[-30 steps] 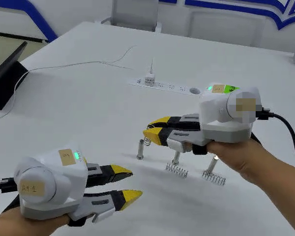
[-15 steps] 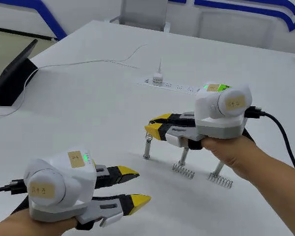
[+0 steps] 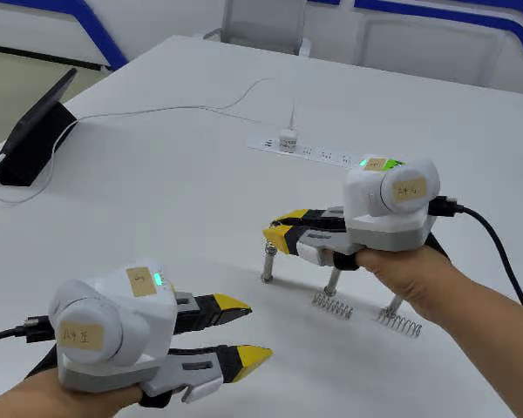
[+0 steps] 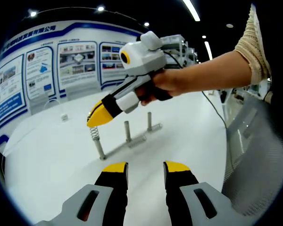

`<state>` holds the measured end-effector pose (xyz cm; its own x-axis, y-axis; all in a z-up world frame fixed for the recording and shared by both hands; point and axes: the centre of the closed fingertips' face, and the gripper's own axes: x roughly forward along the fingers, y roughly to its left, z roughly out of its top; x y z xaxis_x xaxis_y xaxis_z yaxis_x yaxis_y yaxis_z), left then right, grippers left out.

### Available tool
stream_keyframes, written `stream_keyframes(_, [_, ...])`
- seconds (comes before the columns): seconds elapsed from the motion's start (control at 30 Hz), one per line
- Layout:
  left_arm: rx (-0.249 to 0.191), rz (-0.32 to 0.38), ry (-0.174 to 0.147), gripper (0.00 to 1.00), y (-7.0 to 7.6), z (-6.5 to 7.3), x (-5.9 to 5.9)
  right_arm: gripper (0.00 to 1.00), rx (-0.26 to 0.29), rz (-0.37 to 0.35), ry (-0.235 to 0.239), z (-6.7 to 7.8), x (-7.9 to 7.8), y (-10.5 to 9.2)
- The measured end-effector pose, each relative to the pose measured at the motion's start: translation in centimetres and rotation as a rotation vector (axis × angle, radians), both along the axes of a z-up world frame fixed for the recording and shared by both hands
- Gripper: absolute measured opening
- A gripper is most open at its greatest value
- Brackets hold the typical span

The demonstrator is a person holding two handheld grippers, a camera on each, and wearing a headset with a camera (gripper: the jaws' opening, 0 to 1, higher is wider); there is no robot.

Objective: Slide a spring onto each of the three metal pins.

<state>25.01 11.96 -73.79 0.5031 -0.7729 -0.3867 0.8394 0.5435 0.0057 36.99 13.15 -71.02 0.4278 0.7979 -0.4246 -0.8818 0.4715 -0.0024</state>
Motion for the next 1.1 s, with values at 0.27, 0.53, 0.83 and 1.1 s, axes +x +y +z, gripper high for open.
stream_keyframes(0.27, [0.005, 0.004, 0.004, 0.3, 0.2, -0.1, 0.1, 0.12, -0.009, -0.006, 0.007, -1.0, 0.0, 0.1])
stream_keyframes(0.53, [0.014, -0.001, 0.009, 0.3, 0.2, -0.4, 0.0, 0.12, -0.04, -0.017, 0.017, -2.5, 0.0, 0.0])
stream_keyframes(0.83, [0.017, 0.0, 0.01, 0.3, 0.3, -0.3, 0.0, 0.12, -0.097, -0.023, 0.024, -4.2, -0.1, 0.1])
stream_keyframes(1.1, [0.016, 0.003, 0.01, 0.3, 0.3, -0.3, 0.2, 0.12, -0.132, -0.04, 0.039, -5.3, 0.0, -0.1])
